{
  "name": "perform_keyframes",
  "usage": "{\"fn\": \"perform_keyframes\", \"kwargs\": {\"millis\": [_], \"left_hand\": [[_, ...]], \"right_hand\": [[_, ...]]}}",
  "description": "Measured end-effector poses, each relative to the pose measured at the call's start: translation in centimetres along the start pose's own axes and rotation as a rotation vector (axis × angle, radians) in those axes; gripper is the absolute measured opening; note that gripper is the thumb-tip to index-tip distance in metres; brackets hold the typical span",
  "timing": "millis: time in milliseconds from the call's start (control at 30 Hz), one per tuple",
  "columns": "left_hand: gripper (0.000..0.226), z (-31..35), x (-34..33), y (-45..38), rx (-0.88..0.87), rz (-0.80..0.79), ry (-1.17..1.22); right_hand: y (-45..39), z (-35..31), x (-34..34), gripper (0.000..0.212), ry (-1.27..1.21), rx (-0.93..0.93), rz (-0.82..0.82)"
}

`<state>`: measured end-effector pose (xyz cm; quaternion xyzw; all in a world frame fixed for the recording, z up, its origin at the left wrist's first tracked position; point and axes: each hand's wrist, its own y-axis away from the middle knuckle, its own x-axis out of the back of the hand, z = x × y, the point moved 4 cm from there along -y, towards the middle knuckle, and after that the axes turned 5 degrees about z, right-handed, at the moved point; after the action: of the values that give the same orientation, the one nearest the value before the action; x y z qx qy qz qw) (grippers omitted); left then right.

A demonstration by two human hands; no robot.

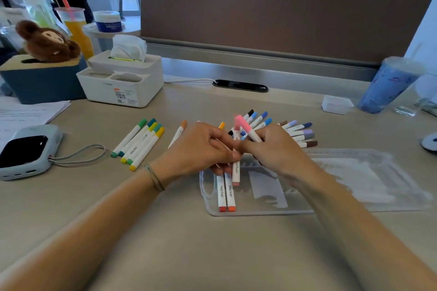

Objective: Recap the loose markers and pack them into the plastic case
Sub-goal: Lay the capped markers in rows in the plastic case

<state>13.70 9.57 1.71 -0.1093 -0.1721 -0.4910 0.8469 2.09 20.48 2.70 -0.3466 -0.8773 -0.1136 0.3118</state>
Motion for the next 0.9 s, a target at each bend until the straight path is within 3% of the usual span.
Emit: {"fn": "perform_keyframes", "kwargs": {"millis": [100,233,433,700,800,900], "left_hand": [[0.019,-0.2,0.3,-0.2,0.006,-0.081,-0.193],[0.024,-1.3,1.5,-0.9,0.006,-0.037,-0.449],[0.034,-1.6,0.8,-0.7,0.004,-0.098,-0.620],[0.056,-1.8,-0.2,-0.5,-0.009,-0.064,-0.713],[0.050,-1.9,0.0,-0.5,-0.022,-0.051,-0.700],[0.036,-1.1,0.6,-0.7,-0.044,-0.002,-0.538]], "right_hand": [[0.1,0.9,-0.1,0.028,0.027,-0.053,-0.054],[0.4,1.9,-0.9,0.028,0.174,-0.110,-0.211],[0.6,2.4,-1.9,0.020,0.183,-0.113,-0.239],[0.8,2.5,-2.5,0.011,0.283,-0.057,-0.152],[0.8,2.4,-2.2,0.014,0.308,-0.034,-0.137],[1.1,2.1,-1.5,0.012,0.217,-0.018,-0.153]]}}
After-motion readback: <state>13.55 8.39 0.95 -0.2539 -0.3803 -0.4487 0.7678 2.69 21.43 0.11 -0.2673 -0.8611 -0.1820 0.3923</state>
